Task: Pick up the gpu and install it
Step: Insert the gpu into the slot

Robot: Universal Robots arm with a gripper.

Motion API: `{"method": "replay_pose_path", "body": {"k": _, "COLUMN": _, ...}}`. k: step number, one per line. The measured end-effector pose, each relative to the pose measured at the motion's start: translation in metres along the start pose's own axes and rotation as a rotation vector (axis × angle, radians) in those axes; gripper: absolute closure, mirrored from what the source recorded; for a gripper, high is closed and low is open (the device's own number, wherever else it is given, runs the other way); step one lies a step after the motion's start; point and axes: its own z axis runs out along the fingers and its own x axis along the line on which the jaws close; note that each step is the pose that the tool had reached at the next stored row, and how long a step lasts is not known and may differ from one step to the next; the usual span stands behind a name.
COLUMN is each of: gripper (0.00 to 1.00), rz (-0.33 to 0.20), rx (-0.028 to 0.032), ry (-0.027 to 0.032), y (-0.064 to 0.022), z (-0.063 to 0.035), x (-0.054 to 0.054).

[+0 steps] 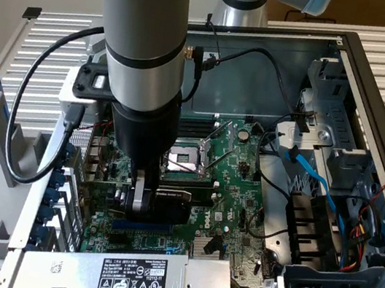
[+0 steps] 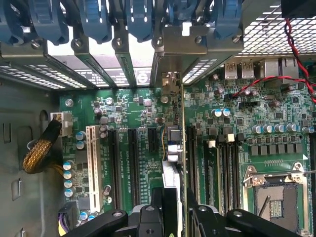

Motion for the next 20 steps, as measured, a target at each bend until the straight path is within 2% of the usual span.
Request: {"method": "replay_pose_path", "body": {"k": 20, "gripper": 0.72, "rz": -0.009, "rx": -0.0006, "ry": 0.0003, "y": 0.0013, "z": 0.0000, "x": -0.0001}}
